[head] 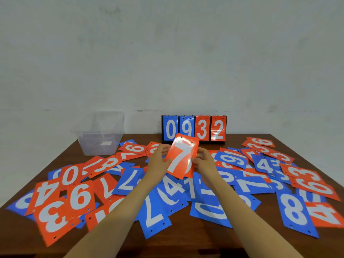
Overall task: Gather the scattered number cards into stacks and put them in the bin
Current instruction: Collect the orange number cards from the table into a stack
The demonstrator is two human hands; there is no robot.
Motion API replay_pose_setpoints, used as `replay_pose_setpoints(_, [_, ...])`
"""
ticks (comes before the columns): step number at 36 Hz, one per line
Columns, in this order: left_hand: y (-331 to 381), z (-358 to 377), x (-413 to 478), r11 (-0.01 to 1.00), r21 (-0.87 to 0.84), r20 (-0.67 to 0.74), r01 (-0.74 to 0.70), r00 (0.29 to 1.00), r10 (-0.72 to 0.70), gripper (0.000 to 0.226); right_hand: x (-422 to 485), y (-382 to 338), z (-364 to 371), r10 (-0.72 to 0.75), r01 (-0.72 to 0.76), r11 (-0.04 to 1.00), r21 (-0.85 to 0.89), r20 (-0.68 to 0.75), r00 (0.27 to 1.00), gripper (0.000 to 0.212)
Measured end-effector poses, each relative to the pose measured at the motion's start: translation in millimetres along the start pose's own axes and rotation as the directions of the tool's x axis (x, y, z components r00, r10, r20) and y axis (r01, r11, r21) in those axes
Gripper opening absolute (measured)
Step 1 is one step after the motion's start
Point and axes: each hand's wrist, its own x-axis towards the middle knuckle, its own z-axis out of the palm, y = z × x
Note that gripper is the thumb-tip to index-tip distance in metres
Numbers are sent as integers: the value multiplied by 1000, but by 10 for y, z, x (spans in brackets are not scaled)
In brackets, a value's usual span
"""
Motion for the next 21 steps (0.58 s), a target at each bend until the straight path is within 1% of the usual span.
replay_pose_setpoints(5, [-66, 69, -18, 998, 43, -27, 54, 998, -53, 43, -4, 13, 88, -27, 27, 999, -25, 6, 1000, 34])
replay_pose_setpoints(9, [-147, 99, 19, 989, 62, -10, 134, 991, -133, 48, 36, 86, 151, -54, 54, 995, -88, 2, 999, 27])
replay_pose_setpoints(10, [-170, 112, 35, 987, 72, -13, 145, 989, -144, 48, 51, 106, 167, -55, 54, 992, -111, -1, 998, 29])
replay_pose_setpoints(13, [-242, 174, 101, 979, 116, -26, 169, 986, -167, 50, 102, 169, 224, -42, 42, 980, -196, 7, 999, 52])
replay_pose_setpoints(15, [-295, 222, 148, 973, 160, -18, 169, 986, -168, 50, 142, 212, 255, -53, 56, 963, -265, 21, 998, 62])
replay_pose_setpoints(17, [-363, 243, 209, 967, 184, 10, 176, 983, -181, 50, 202, 252, 263, -49, 52, 953, -300, 18, 999, 62])
replay_pose_setpoints(19, [-443, 230, 298, 966, 145, 46, 213, 974, -222, 50, 292, 290, 246, -35, 34, 951, -308, 3, 999, 60])
replay_pose_setpoints(21, [-543, 183, 442, 959, 156, 49, 236, 968, -246, 50, 403, 322, 215, -27, 22, 950, -310, -12, 1000, 59])
